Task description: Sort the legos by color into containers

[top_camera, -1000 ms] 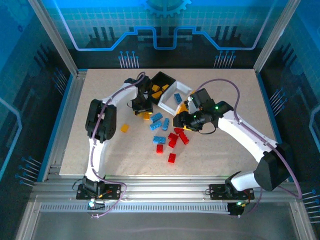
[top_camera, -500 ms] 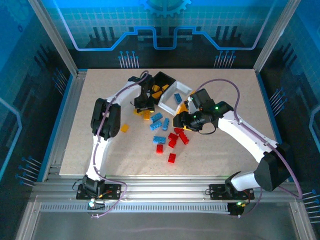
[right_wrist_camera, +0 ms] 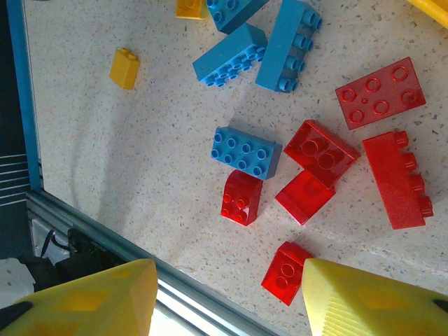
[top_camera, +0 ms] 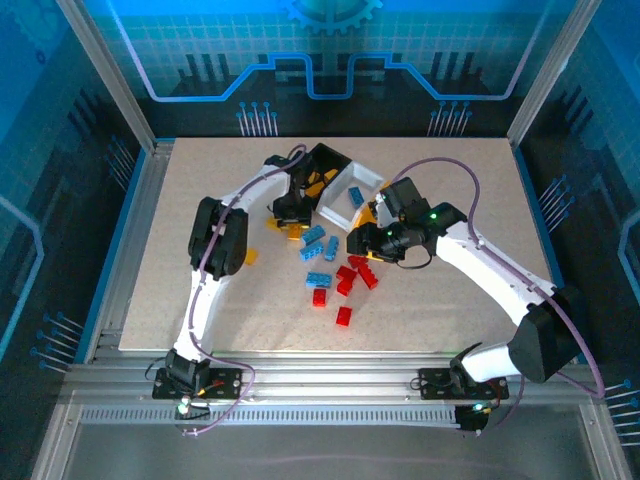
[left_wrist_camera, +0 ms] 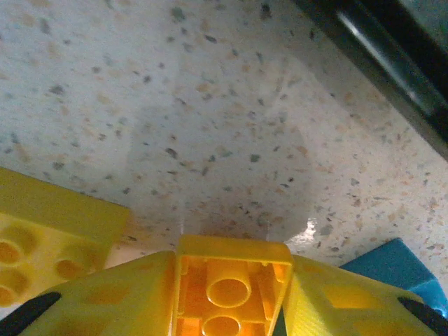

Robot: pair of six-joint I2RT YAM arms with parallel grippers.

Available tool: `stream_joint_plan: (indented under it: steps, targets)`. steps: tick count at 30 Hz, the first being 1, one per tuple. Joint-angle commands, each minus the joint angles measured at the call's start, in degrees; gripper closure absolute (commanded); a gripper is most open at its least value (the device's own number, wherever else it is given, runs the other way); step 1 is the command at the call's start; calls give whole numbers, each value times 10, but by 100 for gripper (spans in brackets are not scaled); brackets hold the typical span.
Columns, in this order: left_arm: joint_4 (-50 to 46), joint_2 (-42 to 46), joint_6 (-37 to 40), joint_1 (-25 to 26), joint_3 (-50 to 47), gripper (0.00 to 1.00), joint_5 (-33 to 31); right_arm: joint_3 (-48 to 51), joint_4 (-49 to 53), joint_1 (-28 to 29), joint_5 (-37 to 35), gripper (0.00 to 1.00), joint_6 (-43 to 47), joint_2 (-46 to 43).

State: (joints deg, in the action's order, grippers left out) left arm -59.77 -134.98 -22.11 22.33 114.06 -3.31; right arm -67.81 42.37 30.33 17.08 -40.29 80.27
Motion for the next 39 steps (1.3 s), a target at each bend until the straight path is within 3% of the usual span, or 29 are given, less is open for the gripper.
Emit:
stream_joint_plan:
  steps: [1,9,14,20,25,30,35,39]
  targets:
    - [-17,-9,-3,16,-15,57,-10,2,-1,5,1,41,-4,1]
    - [-20,-14,-6,19,-29,62,-23,14,0,4,0,41,-2,-11]
    - [-19,-8,-13,16,-33,72,-24,14,4,1,-2,41,2,-16]
    - [-11,46,-36,-7,-50,72,0,14,8,-3,1,41,8,-20]
    - [12,105,-66,-45,-70,71,57,11,6,-7,6,41,13,-17]
    - [103,140,-129,-74,-74,71,174,9,4,-8,10,41,14,-12]
    - [235,107,-238,-76,-40,70,263,11,2,-8,11,41,13,-13]
    - [232,36,-267,-69,67,70,265,16,7,-10,6,41,13,-25]
